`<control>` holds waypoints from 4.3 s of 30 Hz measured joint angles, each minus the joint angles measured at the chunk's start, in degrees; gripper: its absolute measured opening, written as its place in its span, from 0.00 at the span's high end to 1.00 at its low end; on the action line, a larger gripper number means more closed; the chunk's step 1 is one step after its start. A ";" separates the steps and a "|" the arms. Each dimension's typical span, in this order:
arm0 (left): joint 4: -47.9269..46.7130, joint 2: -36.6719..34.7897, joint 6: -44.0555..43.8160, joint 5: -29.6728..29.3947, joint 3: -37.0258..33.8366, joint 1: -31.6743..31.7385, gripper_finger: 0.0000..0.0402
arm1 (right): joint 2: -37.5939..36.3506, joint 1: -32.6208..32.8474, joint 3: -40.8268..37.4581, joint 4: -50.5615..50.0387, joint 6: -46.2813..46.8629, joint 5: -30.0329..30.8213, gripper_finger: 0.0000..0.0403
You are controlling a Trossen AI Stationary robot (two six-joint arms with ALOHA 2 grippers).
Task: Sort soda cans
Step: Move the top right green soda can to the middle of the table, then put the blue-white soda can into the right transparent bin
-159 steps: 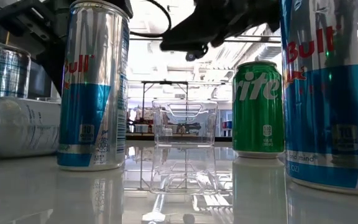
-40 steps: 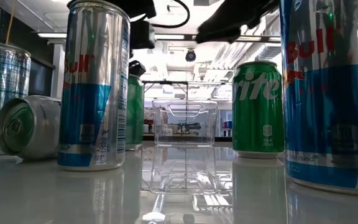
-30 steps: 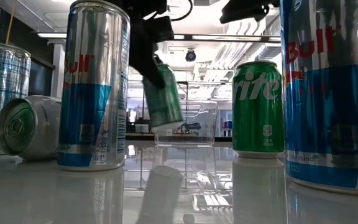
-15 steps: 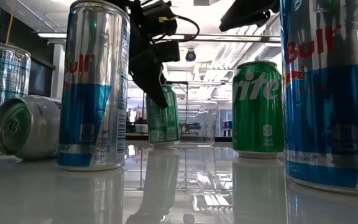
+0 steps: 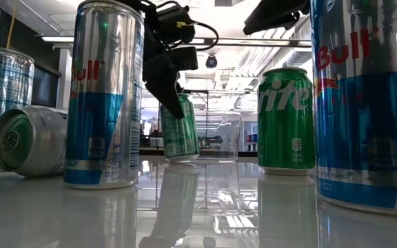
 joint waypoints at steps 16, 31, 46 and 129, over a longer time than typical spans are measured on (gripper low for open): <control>-17.69 -0.04 0.68 -8.29 12.10 -0.16 0.11 | 0.00 0.00 0.00 -0.07 0.21 -0.02 0.68; -21.64 -27.03 -15.84 -14.37 -8.91 -9.47 0.11 | 8.05 -0.82 0.02 10.38 -4.56 1.32 0.68; -21.59 -39.69 -29.59 -8.38 -24.00 -13.46 0.11 | 26.20 -9.94 14.65 32.52 -24.29 -19.93 0.68; -32.58 -55.80 -47.45 -48.30 -24.59 -28.69 0.11 | 61.26 -20.63 71.78 -49.06 -30.54 -46.03 0.36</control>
